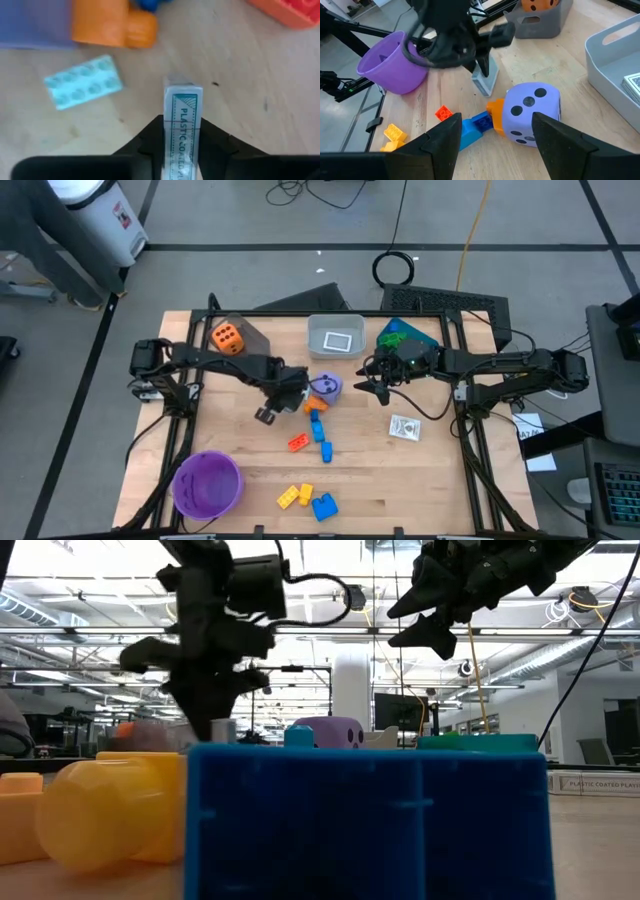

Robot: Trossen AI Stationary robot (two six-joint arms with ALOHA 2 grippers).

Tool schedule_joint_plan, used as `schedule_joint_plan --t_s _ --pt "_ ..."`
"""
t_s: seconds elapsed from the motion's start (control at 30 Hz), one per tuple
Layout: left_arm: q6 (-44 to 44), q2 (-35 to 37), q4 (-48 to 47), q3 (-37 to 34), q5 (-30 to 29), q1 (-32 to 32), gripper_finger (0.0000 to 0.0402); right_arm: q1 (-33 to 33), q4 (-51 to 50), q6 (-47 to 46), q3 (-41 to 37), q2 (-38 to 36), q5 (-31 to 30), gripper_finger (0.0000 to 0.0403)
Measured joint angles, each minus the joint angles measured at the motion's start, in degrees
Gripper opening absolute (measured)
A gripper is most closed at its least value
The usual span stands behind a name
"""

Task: Pick & Place Toys
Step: Put the blue deck of cards into the gray bin

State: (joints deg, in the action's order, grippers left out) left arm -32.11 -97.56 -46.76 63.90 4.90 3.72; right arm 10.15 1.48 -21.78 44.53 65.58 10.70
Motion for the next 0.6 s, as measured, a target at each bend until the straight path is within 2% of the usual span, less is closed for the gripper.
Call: schedule_joint_plan --t_s 0.07,0.3,0.47,0.6 --pt "0.52 -0.30 -1.21 1.72 0.93 0.73 0.0075 0.00 0.02 0.00 0.00 0.00 0.00 0.0233" --pt "4.21 -0.22 -2.83 8.95 2.56 3.77 0.0073 0.00 0.00 0.00 0.00 0.00 0.00 0.0233" --pt "5.94 -0.17 -4.59 16.80 -0.62 6.36 0.0088 0.00 0.00 -0.01 0.00 0.00 0.01 0.0233" --pt "6.05 -0.04 -3.72 23.92 -3.44 9.03 0.0081 0.00 0.00 0.03 0.00 0.00 -0.03 0.0233"
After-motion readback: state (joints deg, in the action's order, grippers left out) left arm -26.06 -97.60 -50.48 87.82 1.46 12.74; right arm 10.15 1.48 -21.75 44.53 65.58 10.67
